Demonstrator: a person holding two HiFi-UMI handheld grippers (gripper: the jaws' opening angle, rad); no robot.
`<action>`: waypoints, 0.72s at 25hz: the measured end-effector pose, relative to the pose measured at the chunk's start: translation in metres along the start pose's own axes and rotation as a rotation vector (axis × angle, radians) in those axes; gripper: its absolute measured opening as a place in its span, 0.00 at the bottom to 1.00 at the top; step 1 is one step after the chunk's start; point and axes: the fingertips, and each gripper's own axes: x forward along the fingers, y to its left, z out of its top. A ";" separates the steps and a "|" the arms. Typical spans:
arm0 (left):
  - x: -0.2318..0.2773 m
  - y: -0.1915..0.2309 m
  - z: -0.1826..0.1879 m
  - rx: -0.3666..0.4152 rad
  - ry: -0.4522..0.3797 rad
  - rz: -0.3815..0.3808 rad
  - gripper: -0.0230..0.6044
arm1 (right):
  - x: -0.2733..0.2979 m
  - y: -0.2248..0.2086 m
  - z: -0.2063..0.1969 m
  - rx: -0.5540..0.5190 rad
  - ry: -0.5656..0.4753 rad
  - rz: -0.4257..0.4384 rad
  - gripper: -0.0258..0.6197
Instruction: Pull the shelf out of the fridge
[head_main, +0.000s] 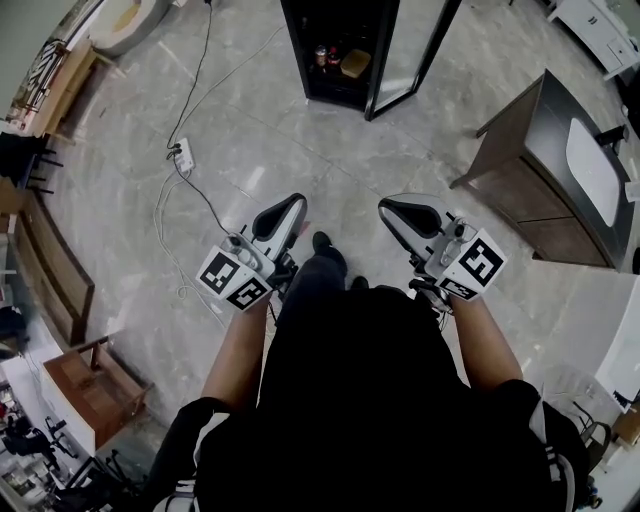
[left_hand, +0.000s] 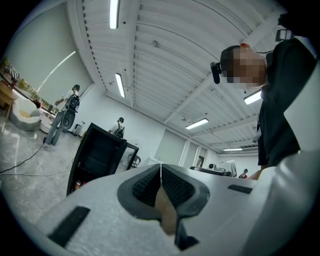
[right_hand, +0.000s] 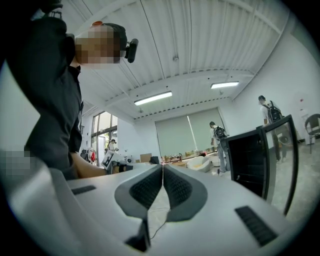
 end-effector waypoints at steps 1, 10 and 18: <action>0.004 0.009 0.004 -0.001 -0.002 -0.003 0.08 | 0.008 -0.007 0.001 0.000 0.000 -0.001 0.08; 0.033 0.095 0.050 -0.009 -0.024 -0.012 0.08 | 0.083 -0.065 0.021 -0.009 0.024 -0.014 0.08; 0.035 0.151 0.049 -0.071 -0.020 0.005 0.08 | 0.131 -0.109 0.009 0.063 0.043 -0.070 0.08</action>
